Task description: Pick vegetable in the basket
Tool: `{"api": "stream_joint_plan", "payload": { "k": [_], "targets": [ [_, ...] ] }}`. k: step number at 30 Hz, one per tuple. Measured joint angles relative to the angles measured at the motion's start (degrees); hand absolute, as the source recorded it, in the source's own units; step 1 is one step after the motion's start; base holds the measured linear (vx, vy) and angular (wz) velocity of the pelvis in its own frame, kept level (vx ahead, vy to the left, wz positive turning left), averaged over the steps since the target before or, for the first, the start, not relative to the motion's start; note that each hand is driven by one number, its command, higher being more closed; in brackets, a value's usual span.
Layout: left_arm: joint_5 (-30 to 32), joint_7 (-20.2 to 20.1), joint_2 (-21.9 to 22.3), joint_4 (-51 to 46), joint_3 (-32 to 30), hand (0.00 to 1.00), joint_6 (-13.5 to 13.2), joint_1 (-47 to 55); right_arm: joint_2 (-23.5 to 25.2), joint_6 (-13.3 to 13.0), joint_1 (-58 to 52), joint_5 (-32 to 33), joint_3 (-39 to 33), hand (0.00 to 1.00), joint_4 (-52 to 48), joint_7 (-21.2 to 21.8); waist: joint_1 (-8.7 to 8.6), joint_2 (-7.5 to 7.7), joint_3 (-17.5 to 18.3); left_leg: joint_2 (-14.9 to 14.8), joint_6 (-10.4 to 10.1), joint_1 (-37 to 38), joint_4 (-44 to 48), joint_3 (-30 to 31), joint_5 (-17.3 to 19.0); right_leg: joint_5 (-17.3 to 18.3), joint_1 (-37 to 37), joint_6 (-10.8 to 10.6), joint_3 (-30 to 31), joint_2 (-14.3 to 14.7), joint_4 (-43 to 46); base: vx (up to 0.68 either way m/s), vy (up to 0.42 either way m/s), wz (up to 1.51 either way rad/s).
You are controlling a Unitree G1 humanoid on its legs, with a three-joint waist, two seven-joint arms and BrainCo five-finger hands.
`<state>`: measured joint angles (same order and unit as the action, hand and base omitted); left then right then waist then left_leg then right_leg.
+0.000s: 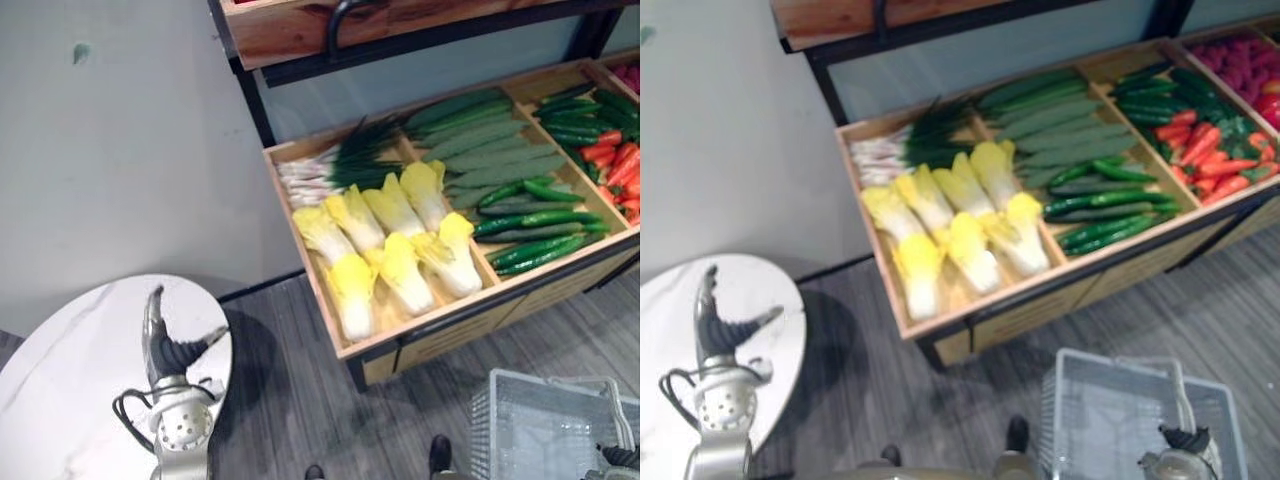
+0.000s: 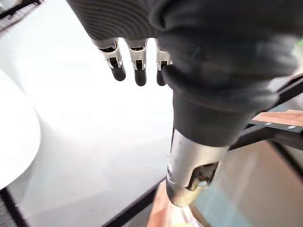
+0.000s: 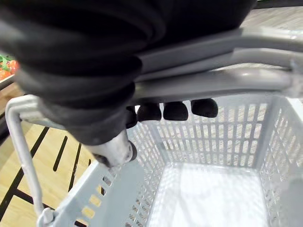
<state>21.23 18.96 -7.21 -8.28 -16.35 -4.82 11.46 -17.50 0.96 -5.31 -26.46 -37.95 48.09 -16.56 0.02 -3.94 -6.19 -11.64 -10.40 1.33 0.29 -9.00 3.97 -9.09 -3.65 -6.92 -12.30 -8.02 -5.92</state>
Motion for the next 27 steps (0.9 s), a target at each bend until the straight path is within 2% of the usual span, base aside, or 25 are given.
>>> {"api": "stream_joint_plan", "payload": {
  "k": [10,11,13,20,24,27],
  "targets": [
    [-0.24,-1.66,0.35,2.64,7.16,0.00,0.58,-7.58,-0.20,0.22,1.55,-0.63,3.81,1.00,-0.01,1.96,-0.68,0.63,0.19,0.28,0.19,0.98,0.71,-1.77,0.67,-0.17,-0.10,-0.01,1.78,-0.16,-0.02,0.00,-0.011,-0.09],
    [-0.28,-1.55,0.35,4.98,7.10,0.00,1.01,-8.64,-0.20,0.25,1.91,-0.70,5.05,1.00,-0.07,2.13,-1.34,0.88,0.03,0.28,0.16,1.00,1.00,-2.00,0.83,-0.19,-0.11,-0.04,1.95,-0.19,-0.02,-0.02,-0.014,-0.10],
    [-0.93,-1.49,0.85,8.30,7.22,0.00,2.40,-10.45,-0.20,0.32,1.91,-0.88,6.57,1.00,-0.26,2.26,-1.55,0.89,0.02,0.26,0.12,1.27,1.03,-2.70,0.95,-0.23,-0.34,-0.12,2.37,-0.16,-0.05,-0.02,-0.019,-0.15],
    [-3.15,0.95,2.53,14.41,7.63,0.00,3.92,-14.73,-0.20,1.50,1.78,-2.83,7.51,1.00,-0.42,2.58,-2.00,0.90,0.02,0.32,0.15,1.96,1.05,-3.11,1.39,-0.26,-0.33,-0.16,2.82,-0.18,-0.07,0.01,-0.008,-0.04],
    [-5.22,2.48,2.55,19.09,7.93,0.00,5.56,-16.83,-0.19,1.63,2.19,-2.84,7.62,1.00,-0.73,2.58,-3.18,0.90,0.02,0.31,0.07,2.25,1.03,-3.32,1.69,-0.42,-0.27,-0.35,3.07,-0.16,-0.07,0.03,-0.012,-0.04],
    [-5.20,3.27,2.53,21.50,9.15,0.00,5.63,-18.35,-0.19,1.73,1.96,-2.85,7.77,1.00,-1.38,2.53,-3.22,1.15,0.06,0.34,0.05,3.03,1.03,-4.49,2.15,-0.43,-0.20,-0.37,3.82,-0.11,-0.08,0.03,-0.004,-0.16]
  ]
}}
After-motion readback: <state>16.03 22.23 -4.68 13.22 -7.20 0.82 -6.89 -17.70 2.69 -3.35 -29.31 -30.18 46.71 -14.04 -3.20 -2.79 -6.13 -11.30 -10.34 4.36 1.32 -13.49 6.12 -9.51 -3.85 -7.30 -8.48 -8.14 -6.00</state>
